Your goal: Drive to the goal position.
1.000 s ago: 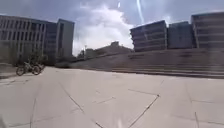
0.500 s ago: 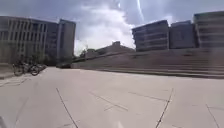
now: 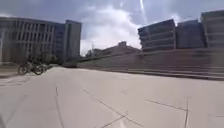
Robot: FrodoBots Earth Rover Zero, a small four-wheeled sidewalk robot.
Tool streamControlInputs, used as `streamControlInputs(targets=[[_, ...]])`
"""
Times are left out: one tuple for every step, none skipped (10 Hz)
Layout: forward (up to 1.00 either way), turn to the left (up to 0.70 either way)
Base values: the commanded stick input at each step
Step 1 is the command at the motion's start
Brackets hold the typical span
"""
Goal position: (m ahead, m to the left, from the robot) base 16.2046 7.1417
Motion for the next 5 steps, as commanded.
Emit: streamControlInputs(targets=[[0.70, 0.00], [0.70, 0.00], [0.70, 0.00], [0.70, 0.00], [0.70, 0.00]])
